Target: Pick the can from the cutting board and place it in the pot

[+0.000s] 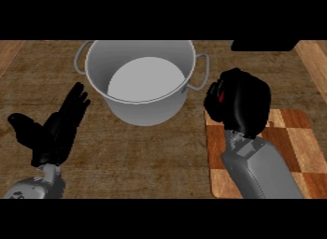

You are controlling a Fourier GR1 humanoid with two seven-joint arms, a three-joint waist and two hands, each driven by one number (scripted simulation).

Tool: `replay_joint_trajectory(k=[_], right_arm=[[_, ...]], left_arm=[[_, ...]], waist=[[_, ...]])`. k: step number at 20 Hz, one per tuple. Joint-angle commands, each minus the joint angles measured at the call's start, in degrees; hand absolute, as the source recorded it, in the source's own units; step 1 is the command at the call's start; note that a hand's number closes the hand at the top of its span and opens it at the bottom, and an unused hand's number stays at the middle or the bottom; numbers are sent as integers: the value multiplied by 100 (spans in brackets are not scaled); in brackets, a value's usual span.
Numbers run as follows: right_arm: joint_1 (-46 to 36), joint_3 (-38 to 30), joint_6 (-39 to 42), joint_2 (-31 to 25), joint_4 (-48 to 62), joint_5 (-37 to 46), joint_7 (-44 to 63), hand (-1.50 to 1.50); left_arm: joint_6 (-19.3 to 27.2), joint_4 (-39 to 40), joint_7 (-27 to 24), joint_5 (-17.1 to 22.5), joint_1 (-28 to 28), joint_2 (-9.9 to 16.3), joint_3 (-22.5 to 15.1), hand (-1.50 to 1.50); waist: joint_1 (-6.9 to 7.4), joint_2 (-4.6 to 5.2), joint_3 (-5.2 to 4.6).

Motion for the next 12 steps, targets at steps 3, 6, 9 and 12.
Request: replay_joint_trajectory(k=[3,6,9,12], right_arm=[[-1751,1320,663,89,-403,250,2392,150],[-2743,1231,922,89,117,-255,2934,150],[-3248,1106,617,89,812,-465,3161,150],[-3800,710,599,88,1269,-793,3244,150]], left_arm=[[-75,-2,84,56,-313,-68,-87,0],[-56,139,54,-66,-275,-225,-322,0],[-189,159,5,110,-356,-73,-76,0],[-67,221,80,-82,-484,-197,-270,0]], waist=[[279,111,31],[328,163,36],[416,199,32],[456,205,33]])
